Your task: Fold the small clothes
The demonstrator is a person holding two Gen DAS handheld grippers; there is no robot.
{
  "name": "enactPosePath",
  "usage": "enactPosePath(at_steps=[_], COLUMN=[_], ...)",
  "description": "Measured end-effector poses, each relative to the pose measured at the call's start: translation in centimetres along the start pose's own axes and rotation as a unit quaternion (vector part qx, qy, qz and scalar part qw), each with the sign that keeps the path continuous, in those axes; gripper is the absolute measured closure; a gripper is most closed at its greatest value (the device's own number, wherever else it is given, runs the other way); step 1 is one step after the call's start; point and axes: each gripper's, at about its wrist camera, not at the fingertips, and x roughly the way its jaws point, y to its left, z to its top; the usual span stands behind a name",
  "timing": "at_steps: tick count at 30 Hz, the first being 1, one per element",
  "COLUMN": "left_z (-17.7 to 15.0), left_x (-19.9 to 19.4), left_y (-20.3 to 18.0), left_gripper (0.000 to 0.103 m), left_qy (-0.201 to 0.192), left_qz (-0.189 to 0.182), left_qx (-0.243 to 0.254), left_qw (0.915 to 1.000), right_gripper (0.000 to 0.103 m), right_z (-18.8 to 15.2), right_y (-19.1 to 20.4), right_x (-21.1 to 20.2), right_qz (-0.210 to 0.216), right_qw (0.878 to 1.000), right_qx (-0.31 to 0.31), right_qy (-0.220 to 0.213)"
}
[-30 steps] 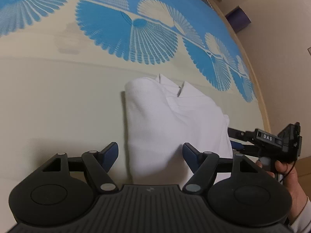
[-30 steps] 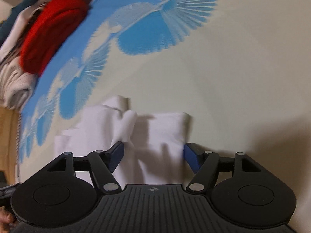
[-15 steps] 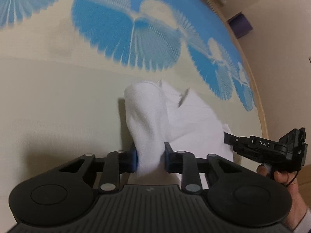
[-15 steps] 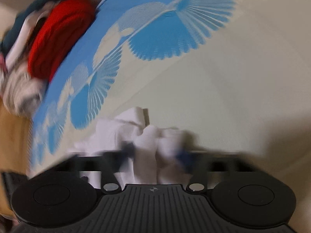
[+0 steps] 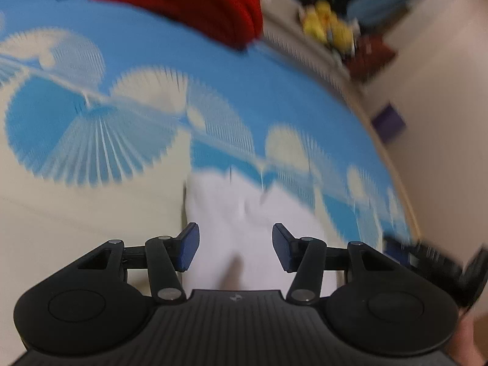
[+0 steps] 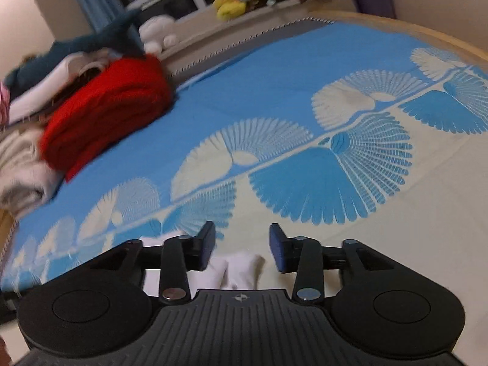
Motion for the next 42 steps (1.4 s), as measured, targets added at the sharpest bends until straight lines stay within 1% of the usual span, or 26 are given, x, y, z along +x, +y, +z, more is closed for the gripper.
enactPosePath(at_steps=[1,4,7,8,9,10,11,12,13,16,18,19,21,22,23,27,29,30,31,32,33,35,36,38,40,42], left_z=[-0.4,-1.9,-3.4,-3.7,-4.2,-4.5,-4.7,-4.8,-4.8,-4.9,-5.2,-5.2,-4.9,-4.8,-4.6,-5.6,-5.9,-5.8,-5.8,-5.8,-5.9,-6.6,-7.2,-8.2,-8.4,-8.4], left_x=[0.6,2.1,3.8,4.3,4.6,4.8,4.7,4.5,4.3,3.6,3.6,3.3,2.4,1.9,1.7,2.1,1.9,1.5,1.1,0.5,0.1,0.4,0.9,1.6,1.6,1.1], left_y=[0.1,1.4,3.3,3.7,3.9,4.0,3.9,4.0,4.3,5.1,4.9,4.6,4.1,3.9,3.6,3.6,3.4,3.2,2.9,2.5,2.1,1.9,1.8,1.9,1.8,0.9], left_gripper=[0.044,0.041,0.041,0.043,0.052,0.055,0.06,0.066,0.068,0.069,0.064,0.064,0.064,0.064,0.064,0.061,0.062,0.063,0.063,0.063,0.064,0.063,0.067,0.076,0.079,0.079], left_qy=[0.02,0.078,0.125,0.134,0.14,0.144,0.14,0.136,0.132,0.122,0.123,0.124,0.119,0.119,0.121,0.161,0.16,0.153,0.146,0.137,0.133,0.154,0.172,0.181,0.174,0.171], left_qz=[0.007,0.023,0.027,0.022,0.015,0.009,0.011,0.007,-0.001,-0.015,0.007,0.015,0.013,0.008,0.005,0.026,0.036,0.039,0.041,0.04,0.032,0.028,0.042,0.082,0.091,0.105], left_qx=[0.006,-0.007,-0.054,-0.066,-0.069,-0.067,-0.062,-0.068,-0.082,-0.119,-0.113,-0.108,-0.105,-0.1,-0.09,-0.046,-0.034,-0.034,-0.031,-0.024,-0.014,-0.001,0.01,0.035,0.039,0.052], left_qw=[0.9998,0.9967,0.9903,0.9886,0.9876,0.9872,0.9882,0.9884,0.9878,0.9852,0.9859,0.9863,0.9872,0.9879,0.9885,0.9856,0.9858,0.9869,0.988,0.9895,0.9905,0.9876,0.9842,0.9795,0.9797,0.9783], right_gripper=[0.057,0.04,0.038,0.038,0.038,0.038,0.045,0.057,0.085,0.086,0.085,0.083,0.068,0.057,0.052,0.052,0.056,0.056,0.061,0.075,0.079,0.092,0.095,0.096,0.095,0.092], right_z=[-0.1,-1.2,-3.1,-3.9,-4.5,-5.0,-5.2,-5.1,-4.7,-3.5,-3.8,-4.2,-4.8,-4.7,-4.7,-6.7,-8.0,-8.3,-8.2,-8.1,-8.0,-8.0,-7.8,-7.4,-7.4,-8.1], right_y=[0.1,-0.1,0.2,0.4,0.8,1.3,1.7,2.0,2.0,2.0,2.7,3.1,3.1,3.0,2.8,2.7,2.7,2.7,2.7,2.6,2.6,2.9,3.1,3.1,2.7,2.9], right_x=[0.2,1.8,3.8,4.2,4.5,4.6,4.4,3.8,3.5,2.6,2.6,2.7,2.7,2.5,2.4,2.2,2.3,2.2,2.0,1.7,1.6,1.0,0.8,0.3,0.2,0.4], right_qz=[0.015,0.048,0.048,0.044,0.041,0.037,0.034,0.04,0.059,0.062,0.052,0.04,0.014,0.007,0.011,0.018,0.0,-0.004,-0.003,0.005,0.007,0.01,0.017,0.02,0.012,-0.021], right_qw=[1.0,0.992,0.975,0.969,0.964,0.961,0.961,0.963,0.966,0.978,0.977,0.974,0.97,0.969,0.966,0.94,0.925,0.923,0.925,0.927,0.929,0.929,0.93,0.932,0.933,0.927], right_qx=[0.001,0.01,0.009,-0.001,-0.018,-0.036,-0.056,-0.064,-0.051,-0.032,-0.06,-0.08,-0.092,-0.09,-0.089,-0.137,-0.172,-0.18,-0.181,-0.173,-0.166,-0.176,-0.177,-0.169,-0.161,-0.188], right_qy=[0.017,0.115,0.217,0.242,0.262,0.27,0.267,0.258,0.248,0.195,0.197,0.206,0.223,0.23,0.241,0.313,0.34,0.339,0.335,0.333,0.332,0.324,0.323,0.319,0.321,0.322])
